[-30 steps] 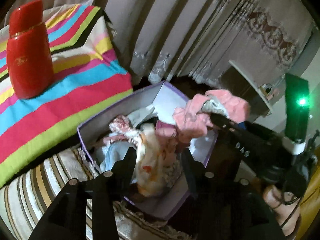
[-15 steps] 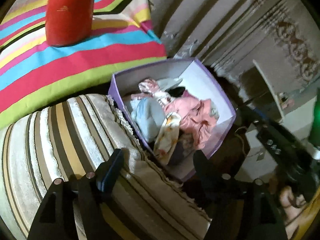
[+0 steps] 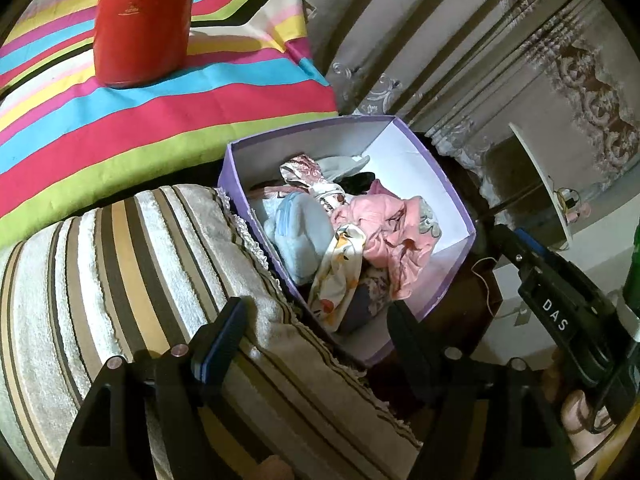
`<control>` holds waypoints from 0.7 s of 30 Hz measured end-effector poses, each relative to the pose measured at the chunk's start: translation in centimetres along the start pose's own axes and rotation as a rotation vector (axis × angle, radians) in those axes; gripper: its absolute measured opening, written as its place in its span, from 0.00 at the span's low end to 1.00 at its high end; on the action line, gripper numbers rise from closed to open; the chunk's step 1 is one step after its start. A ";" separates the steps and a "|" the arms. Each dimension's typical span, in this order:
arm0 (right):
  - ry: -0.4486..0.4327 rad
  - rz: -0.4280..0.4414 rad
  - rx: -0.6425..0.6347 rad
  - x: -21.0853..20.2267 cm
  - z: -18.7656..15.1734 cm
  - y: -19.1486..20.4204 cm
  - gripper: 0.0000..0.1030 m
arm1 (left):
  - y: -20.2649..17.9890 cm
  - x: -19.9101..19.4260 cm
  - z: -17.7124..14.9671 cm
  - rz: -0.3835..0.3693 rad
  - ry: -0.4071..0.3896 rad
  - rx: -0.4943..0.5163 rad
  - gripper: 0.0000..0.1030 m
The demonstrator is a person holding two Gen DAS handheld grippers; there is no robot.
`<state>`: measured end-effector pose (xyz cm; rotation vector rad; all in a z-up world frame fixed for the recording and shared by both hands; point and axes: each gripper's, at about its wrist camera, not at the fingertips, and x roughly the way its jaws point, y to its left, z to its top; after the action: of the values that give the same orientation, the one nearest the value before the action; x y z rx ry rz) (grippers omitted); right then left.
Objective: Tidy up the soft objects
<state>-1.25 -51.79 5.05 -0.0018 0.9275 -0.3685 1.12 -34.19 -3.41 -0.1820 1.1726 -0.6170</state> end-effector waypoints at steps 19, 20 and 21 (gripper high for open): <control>0.009 0.014 -0.017 0.5 0.0 0.1 0.36 | 0.2 0.1 0.1 -0.018 -0.014 -0.016 0.72; 0.009 0.014 -0.018 0.5 0.0 0.1 0.37 | 0.2 0.1 0.1 -0.018 -0.014 -0.017 0.72; 0.009 0.014 -0.017 0.4 -0.1 0.1 0.37 | 0.2 0.1 0.1 -0.018 -0.014 -0.016 0.72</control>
<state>-1.07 -51.77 4.62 -0.0092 0.9388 -0.3478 1.33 -34.08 -3.52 -0.2105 1.1634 -0.6212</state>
